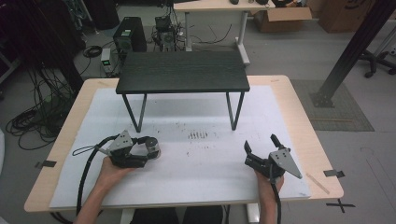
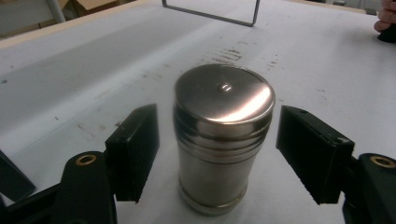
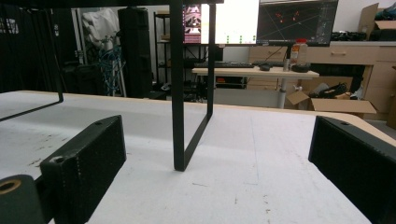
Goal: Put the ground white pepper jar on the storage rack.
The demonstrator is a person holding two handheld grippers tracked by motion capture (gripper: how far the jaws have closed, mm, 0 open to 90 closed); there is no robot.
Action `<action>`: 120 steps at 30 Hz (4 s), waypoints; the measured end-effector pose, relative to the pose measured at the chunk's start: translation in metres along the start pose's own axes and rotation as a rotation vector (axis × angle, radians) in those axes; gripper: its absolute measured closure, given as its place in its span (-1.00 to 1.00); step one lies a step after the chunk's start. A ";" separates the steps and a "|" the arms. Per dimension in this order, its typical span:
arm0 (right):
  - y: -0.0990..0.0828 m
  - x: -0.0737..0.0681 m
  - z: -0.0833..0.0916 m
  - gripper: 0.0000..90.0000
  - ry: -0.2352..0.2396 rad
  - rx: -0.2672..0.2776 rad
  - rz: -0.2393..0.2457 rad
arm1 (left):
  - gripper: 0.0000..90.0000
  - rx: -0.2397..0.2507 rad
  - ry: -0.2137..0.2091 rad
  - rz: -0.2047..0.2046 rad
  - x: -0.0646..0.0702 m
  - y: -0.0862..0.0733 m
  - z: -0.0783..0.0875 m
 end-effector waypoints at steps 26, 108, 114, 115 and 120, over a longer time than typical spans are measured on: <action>0.000 0.000 0.000 -0.92 0.000 0.000 0.000 | 0.08 0.024 0.009 -0.005 0.000 0.002 0.002; 0.000 0.000 0.000 -0.92 -0.001 -0.002 -0.002 | 0.09 0.041 -0.038 -0.010 0.006 0.104 0.059; 0.000 0.000 0.000 -0.92 -0.001 -0.002 -0.002 | 0.09 0.041 -0.044 -0.010 0.003 0.118 0.061; 0.000 0.000 0.000 -0.92 -0.001 -0.001 -0.002 | 0.09 0.039 -0.046 -0.012 0.002 0.120 0.062; 0.000 0.000 0.000 -0.92 -0.001 -0.002 -0.002 | 0.09 0.022 -0.049 -0.037 0.001 0.131 0.062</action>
Point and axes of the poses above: each handheld gripper's, and its own axes: z roughly backward along the jaws, y roughly out of its top, x roughly to its right, the point moved 10 cm from there along -z, roughly forward along the jaws, and after that the axes turned 3 degrees about -x, right-handed, at the moved point
